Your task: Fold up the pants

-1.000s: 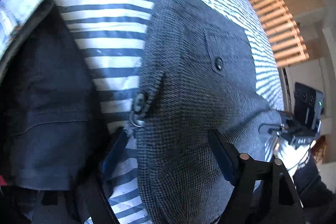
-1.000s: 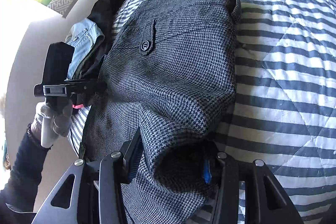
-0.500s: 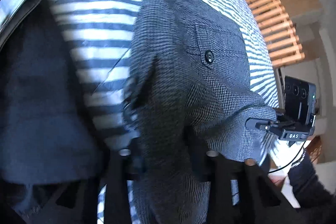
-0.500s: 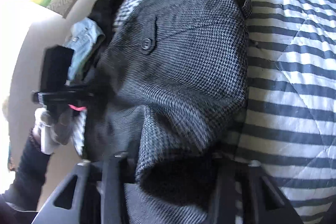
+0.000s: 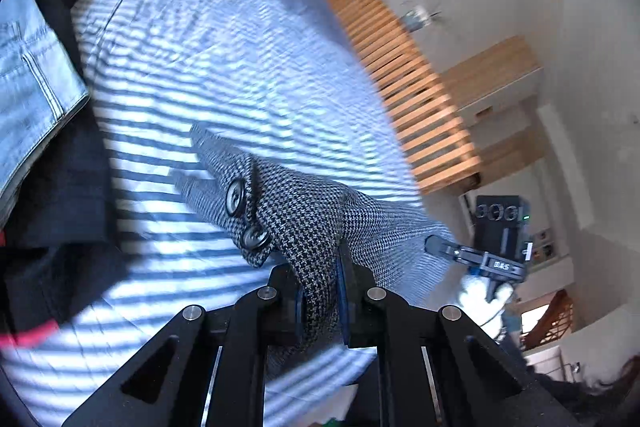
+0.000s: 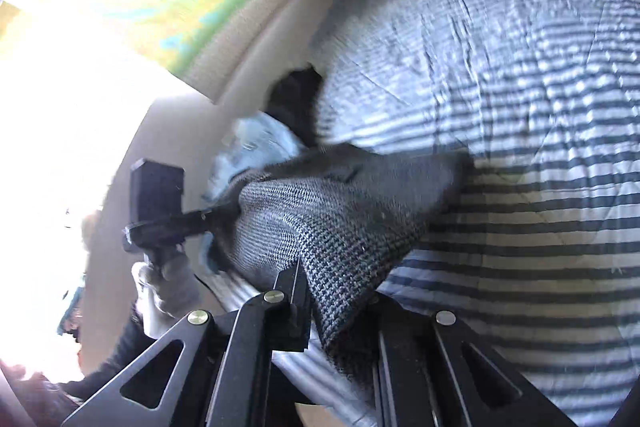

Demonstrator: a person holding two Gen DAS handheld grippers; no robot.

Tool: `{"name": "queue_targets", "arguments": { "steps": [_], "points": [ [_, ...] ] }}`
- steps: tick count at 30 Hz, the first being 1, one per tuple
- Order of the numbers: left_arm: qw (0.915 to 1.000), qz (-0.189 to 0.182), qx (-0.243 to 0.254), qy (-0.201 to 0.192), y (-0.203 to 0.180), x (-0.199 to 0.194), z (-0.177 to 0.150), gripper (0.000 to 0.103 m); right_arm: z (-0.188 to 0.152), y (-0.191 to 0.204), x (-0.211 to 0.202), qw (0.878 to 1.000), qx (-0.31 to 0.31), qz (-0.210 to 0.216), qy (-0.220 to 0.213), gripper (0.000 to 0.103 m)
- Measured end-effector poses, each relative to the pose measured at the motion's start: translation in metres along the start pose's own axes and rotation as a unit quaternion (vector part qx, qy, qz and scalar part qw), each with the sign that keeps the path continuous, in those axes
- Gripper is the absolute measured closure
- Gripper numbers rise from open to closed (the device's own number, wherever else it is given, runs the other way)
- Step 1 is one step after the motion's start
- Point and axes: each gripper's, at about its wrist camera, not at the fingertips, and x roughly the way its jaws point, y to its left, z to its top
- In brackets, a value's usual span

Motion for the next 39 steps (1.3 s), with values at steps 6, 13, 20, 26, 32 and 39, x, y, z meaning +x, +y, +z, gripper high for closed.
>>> {"name": "queue_targets", "arguments": {
  "steps": [6,13,20,26,32,39],
  "points": [
    [0.9999,-0.002,0.015,0.002,-0.060,-0.038,-0.047,0.090,-0.033,0.058,-0.060,0.999,-0.039,0.012,-0.011,0.096],
    [0.9986,0.008,-0.042,0.030,-0.029,-0.022,-0.034,0.090,-0.026,0.044,-0.047,1.000,-0.012,-0.003,0.011,0.097],
    [0.9857,0.023,-0.162,0.040,0.100,0.066,0.036,0.090,0.032,-0.090,0.062,0.988,0.142,-0.013,0.054,0.097],
    [0.9766,0.035,-0.207,0.046,0.143,0.112,0.077,0.084,0.079,-0.152,0.101,0.977,0.200,-0.031,0.070,0.092],
    [0.9765,-0.003,-0.210,0.049,0.146,0.112,0.075,0.035,0.087,-0.156,0.085,0.977,0.196,-0.030,0.084,0.068],
    [0.9876,0.039,-0.145,0.047,0.118,0.093,0.057,0.042,0.068,-0.137,0.047,0.985,0.147,-0.037,0.081,0.063]
  ]
}}
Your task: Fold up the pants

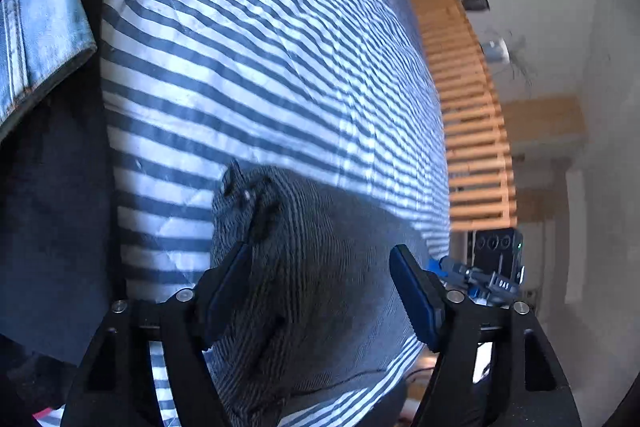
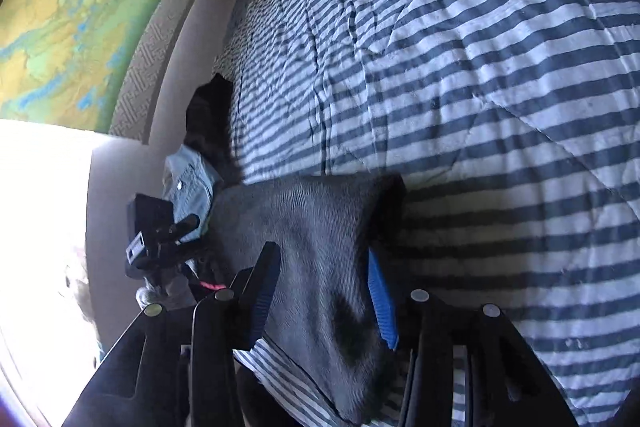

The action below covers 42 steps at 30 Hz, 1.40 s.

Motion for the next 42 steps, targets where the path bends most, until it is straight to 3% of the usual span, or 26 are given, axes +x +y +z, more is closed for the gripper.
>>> {"name": "queue_targets", "arguments": {
  "steps": [3,5,9,13,14,16,17,18,19,21,24,27,29,31,33,35,36,37,40,41,42],
  "points": [
    [0.9994,0.024,0.025,0.001,-0.008,0.007,-0.007,0.076,-0.006,0.004,0.009,1.000,-0.010,-0.019,-0.004,0.064],
    [0.9992,0.027,0.030,-0.002,-0.011,0.008,-0.009,0.081,-0.005,0.007,0.016,0.999,-0.017,-0.034,-0.004,0.092],
    [0.9981,0.032,0.050,-0.018,-0.014,-0.005,-0.008,0.086,-0.003,0.026,0.008,0.996,-0.065,-0.050,-0.025,0.096],
    [0.9975,0.049,0.035,-0.037,0.004,-0.003,0.007,0.086,0.016,0.020,0.001,0.994,-0.068,-0.074,-0.048,0.097],
    [0.9971,0.064,0.025,-0.033,0.011,0.004,0.010,0.086,0.023,0.014,0.010,0.992,-0.064,-0.102,-0.042,0.098],
    [0.9982,0.053,0.000,-0.027,0.026,0.015,0.010,0.084,0.030,0.002,0.030,0.985,-0.057,-0.159,-0.029,0.098],
    [0.9984,0.048,0.003,-0.028,0.025,0.013,0.010,0.082,0.031,-0.002,0.035,0.985,-0.050,-0.163,-0.015,0.096],
    [0.9987,0.044,0.004,-0.026,0.023,0.008,0.010,0.076,0.030,-0.003,0.035,0.986,-0.047,-0.158,-0.007,0.095],
    [0.9983,0.053,0.000,-0.023,0.019,-0.002,0.010,0.062,0.028,-0.001,0.028,0.986,-0.050,-0.159,-0.015,0.095],
    [0.9947,0.091,0.014,-0.045,0.012,-0.022,0.007,0.052,0.020,0.012,0.002,0.982,-0.066,-0.171,-0.054,0.095],
    [0.9887,0.111,0.056,-0.084,-0.015,-0.058,-0.005,0.052,0.000,0.044,-0.022,0.970,-0.118,-0.192,-0.088,0.095],
    [0.9770,0.144,0.134,-0.082,-0.059,-0.050,-0.022,0.052,-0.027,0.094,-0.001,0.956,-0.202,-0.192,-0.087,0.093],
    [0.9770,0.140,0.148,-0.063,-0.072,-0.028,-0.026,0.052,-0.035,0.108,0.021,0.953,-0.227,-0.180,-0.082,0.077],
    [0.9784,0.131,0.154,-0.041,-0.071,-0.002,-0.025,0.052,-0.039,0.111,0.048,0.949,-0.239,-0.186,-0.090,0.073],
    [0.9789,0.145,0.142,-0.023,-0.054,0.021,-0.020,0.052,-0.036,0.099,0.073,0.948,-0.233,-0.205,-0.075,0.073],
    [0.9828,0.134,0.126,-0.019,-0.030,0.032,-0.016,0.062,-0.033,0.079,0.096,0.940,-0.240,-0.239,-0.044,0.077],
    [0.9809,0.135,0.138,-0.026,-0.026,0.032,-0.019,0.078,-0.032,0.069,0.101,0.942,-0.233,-0.240,-0.037,0.077],
    [0.9797,0.132,0.148,-0.033,-0.024,0.030,-0.021,0.080,-0.032,0.060,0.101,0.947,-0.223,-0.229,-0.041,0.077],
    [0.9858,0.113,0.119,-0.036,-0.024,0.012,-0.023,0.079,-0.026,0.061,0.086,0.953,-0.207,-0.219,-0.030,0.078],
    [0.9824,0.126,0.132,-0.042,-0.033,0.002,-0.027,0.076,-0.026,0.065,0.072,0.955,-0.202,-0.215,-0.040,0.077],
    [0.9796,0.135,0.141,-0.047,-0.036,-0.005,-0.031,0.065,-0.026,0.068,0.060,0.956,-0.197,-0.212,-0.055,0.075]
  ]
}}
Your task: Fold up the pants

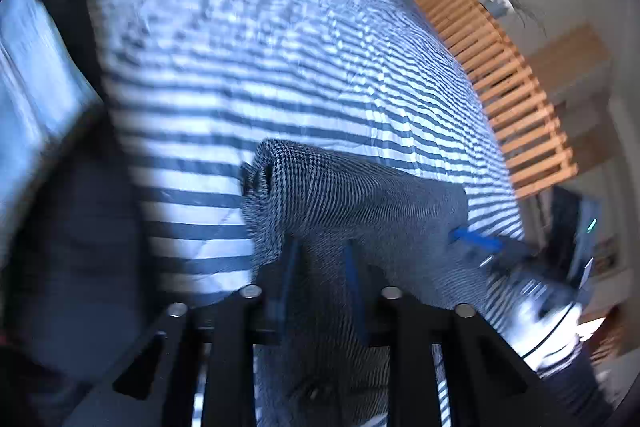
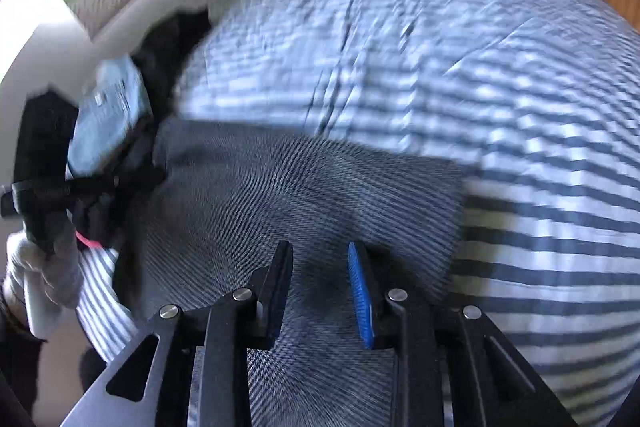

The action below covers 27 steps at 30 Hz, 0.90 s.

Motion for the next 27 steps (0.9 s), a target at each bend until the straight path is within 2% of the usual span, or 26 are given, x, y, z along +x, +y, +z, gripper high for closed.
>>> {"name": "queue_targets", "arguments": {
  "steps": [1,3,5,7,9,10,11,12,13,16,19,21,22,25,26,27],
  "points": [
    [0.9999,0.010,0.009,-0.007,-0.005,-0.011,-0.005,0.050,-0.001,-0.007,-0.022,1.000,0.018,0.000,-0.023,0.075],
    [0.9996,0.005,0.025,-0.016,-0.020,-0.028,-0.021,0.043,-0.007,-0.009,-0.044,0.998,0.034,0.016,-0.044,0.075],
    [0.9993,0.001,0.036,-0.004,-0.029,-0.032,-0.032,0.043,-0.023,-0.002,-0.061,0.998,0.035,0.025,-0.049,0.075],
    [0.9987,0.018,0.048,0.005,-0.039,-0.027,-0.050,0.043,-0.034,0.012,-0.056,0.998,0.029,0.029,-0.038,0.075],
    [0.9982,0.035,0.043,0.021,-0.037,-0.019,-0.064,0.042,-0.053,0.027,-0.042,1.000,0.019,0.010,-0.009,0.075],
    [0.9970,0.059,0.040,0.028,-0.033,-0.013,-0.071,0.042,-0.064,0.031,-0.033,1.000,0.015,0.003,0.009,0.075],
    [0.9965,0.068,0.035,0.032,-0.027,-0.010,-0.075,0.042,-0.077,0.036,-0.021,0.999,0.014,-0.005,0.031,0.075],
    [0.9962,0.075,0.017,0.041,-0.016,-0.007,-0.080,0.042,-0.087,0.038,-0.013,0.999,0.015,-0.011,0.050,0.075],
    [0.9963,0.072,0.005,0.047,-0.009,-0.007,-0.083,0.042,-0.101,0.040,-0.008,0.998,0.013,-0.016,0.062,0.075],
    [0.9969,0.062,-0.018,0.046,0.004,-0.019,-0.089,0.042,-0.120,0.044,-0.029,0.999,-0.004,-0.020,0.049,0.075],
    [0.9978,0.058,-0.014,0.027,0.004,-0.046,-0.092,0.041,-0.122,0.034,-0.061,1.000,0.016,0.002,0.023,0.073],
    [0.9979,0.061,-0.005,0.023,0.001,-0.060,-0.090,0.037,-0.115,0.029,-0.082,0.999,0.022,-0.022,-0.015,0.062],
    [0.9970,0.074,0.002,0.020,-0.003,-0.066,-0.089,0.032,-0.107,0.023,-0.094,0.997,0.029,-0.046,-0.052,0.053],
    [0.9947,0.102,0.010,0.012,-0.015,-0.077,-0.082,0.024,-0.101,0.020,-0.106,0.988,0.040,-0.096,-0.113,0.049],
    [0.9945,0.103,0.010,0.013,-0.019,-0.076,-0.078,0.023,-0.098,0.021,-0.106,0.986,0.042,-0.104,-0.124,0.047],
    [0.9944,0.103,0.015,0.016,-0.023,-0.076,-0.078,0.023,-0.100,0.023,-0.105,0.985,0.042,-0.105,-0.127,0.042]
  ]
}}
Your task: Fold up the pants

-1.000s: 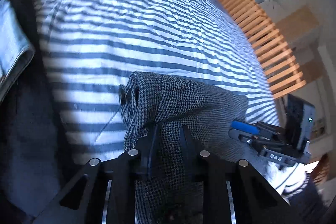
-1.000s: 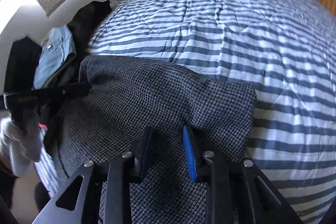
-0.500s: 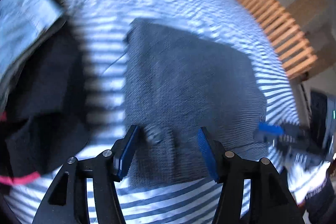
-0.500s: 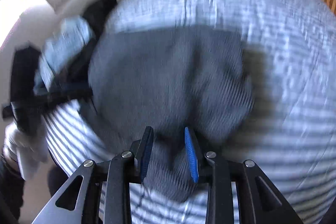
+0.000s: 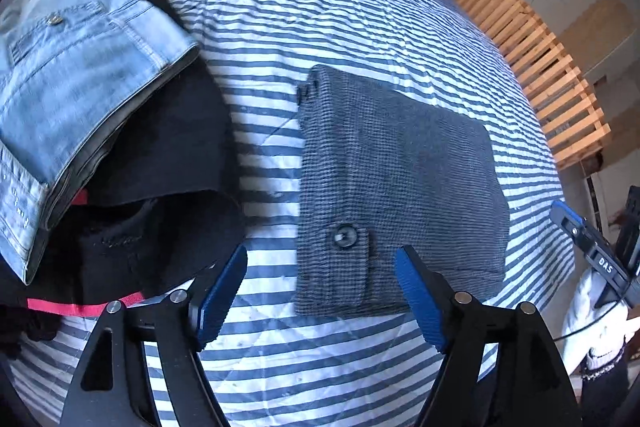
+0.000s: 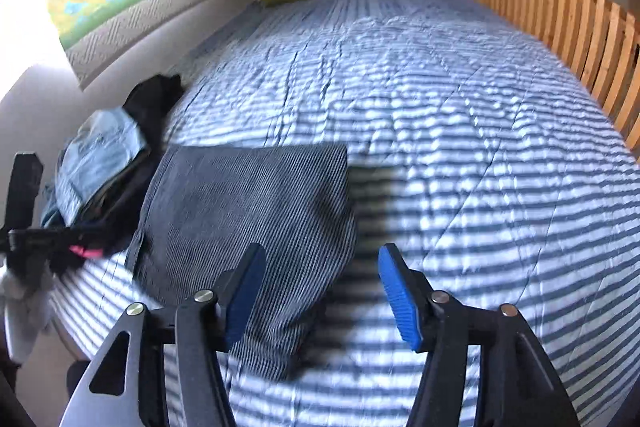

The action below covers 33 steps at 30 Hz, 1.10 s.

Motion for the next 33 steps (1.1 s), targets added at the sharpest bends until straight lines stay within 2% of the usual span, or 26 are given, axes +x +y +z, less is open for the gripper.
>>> {"name": "queue_targets", "arguments": {
  "steps": [1,3,7,9,11,15,16,18,21,23,29,31,33],
  "points": [
    [0.9999,0.009,0.013,0.000,-0.007,0.000,0.003,0.020,0.002,0.001,0.005,1.000,-0.003,0.002,0.001,0.035],
    [0.9995,0.021,0.025,0.000,-0.016,0.007,0.010,0.017,0.002,0.004,0.012,1.000,-0.015,-0.007,0.008,0.033],
    [0.9995,-0.007,0.021,0.022,-0.020,0.026,0.028,0.017,0.013,-0.002,0.029,0.999,-0.017,-0.002,0.046,0.033],
    [0.9991,-0.025,0.009,0.033,-0.015,0.038,0.036,0.017,0.016,-0.009,0.041,0.997,-0.005,0.020,0.069,0.033],
    [0.9964,-0.063,-0.019,0.054,-0.002,0.053,0.044,0.017,0.018,-0.018,0.055,0.993,0.004,0.058,0.099,0.033],
    [0.9931,-0.081,-0.056,0.064,0.022,0.072,0.053,0.017,0.017,-0.036,0.077,0.984,0.041,0.098,0.140,0.033],
    [0.9898,-0.104,-0.069,0.068,0.028,0.075,0.054,0.017,0.016,-0.043,0.080,0.981,0.058,0.115,0.144,0.033],
    [0.9852,-0.127,-0.081,0.082,0.035,0.085,0.054,0.017,0.012,-0.058,0.087,0.972,0.100,0.149,0.150,0.033],
    [0.9838,-0.134,-0.080,0.088,0.036,0.096,0.053,0.017,0.001,-0.070,0.103,0.959,0.140,0.175,0.174,0.033],
    [0.9819,-0.147,-0.077,0.091,0.034,0.104,0.051,0.017,-0.007,-0.073,0.111,0.951,0.152,0.198,0.181,0.033],
    [0.9758,-0.188,-0.073,0.083,0.034,0.110,0.049,0.017,-0.008,-0.064,0.123,0.940,0.152,0.253,0.171,0.031],
    [0.9719,-0.205,-0.078,0.086,0.032,0.112,0.046,0.017,-0.001,-0.055,0.130,0.940,0.140,0.261,0.167,0.031],
    [0.9737,-0.202,-0.062,0.085,0.024,0.113,0.043,0.017,0.003,-0.041,0.135,0.942,0.125,0.264,0.165,0.031]
  ]
}}
